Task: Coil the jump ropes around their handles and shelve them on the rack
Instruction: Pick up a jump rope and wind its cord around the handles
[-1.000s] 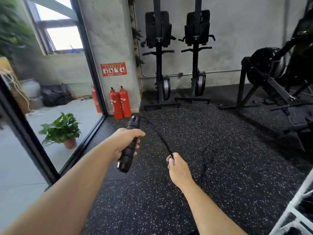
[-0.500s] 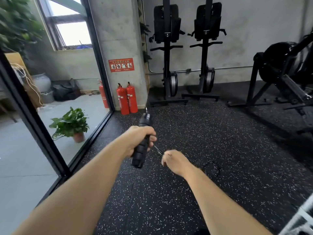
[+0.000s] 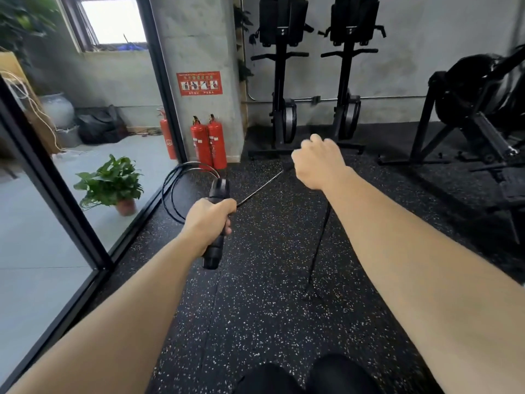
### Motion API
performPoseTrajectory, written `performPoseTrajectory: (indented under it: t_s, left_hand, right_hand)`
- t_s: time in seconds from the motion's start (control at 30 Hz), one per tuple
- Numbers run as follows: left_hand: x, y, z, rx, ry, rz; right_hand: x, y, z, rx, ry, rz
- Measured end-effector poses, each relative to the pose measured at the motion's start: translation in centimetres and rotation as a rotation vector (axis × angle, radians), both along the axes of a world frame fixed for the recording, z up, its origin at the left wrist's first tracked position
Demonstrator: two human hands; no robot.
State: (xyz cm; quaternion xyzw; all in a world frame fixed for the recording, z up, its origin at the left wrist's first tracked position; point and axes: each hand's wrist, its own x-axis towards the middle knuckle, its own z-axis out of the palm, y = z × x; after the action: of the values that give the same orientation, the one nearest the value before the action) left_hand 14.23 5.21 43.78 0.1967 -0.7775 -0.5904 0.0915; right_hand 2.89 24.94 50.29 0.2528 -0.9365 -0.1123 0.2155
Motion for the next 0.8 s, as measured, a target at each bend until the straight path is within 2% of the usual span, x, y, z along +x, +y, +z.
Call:
performPoseTrajectory:
  t_s: [0.23,0.4,0.5,0.8]
  left_hand:
    - [0.3,-0.7,0.0,-0.036,-0.017,-0.009]
    - [0.4,-0.3,-0.3,0.008,-0.101,-0.09]
    - [0.5,-0.2,-0.6,0.007,-0.174,-0.163]
    - [-1.0,-1.1,-0.2,-0.346,-0.37,-0.399]
  right_hand:
    - [0.6,-2.4,1.6,-0.163,0.097,0.127]
    - [0.1,-2.0,0.2,-0.155,0.075,0.161]
    - [-0.5,-1.5,-1.2,-0.121,-0.019,0.141]
    - [-4.4,2.2,-8.2,0.027,-0.387,-0.198]
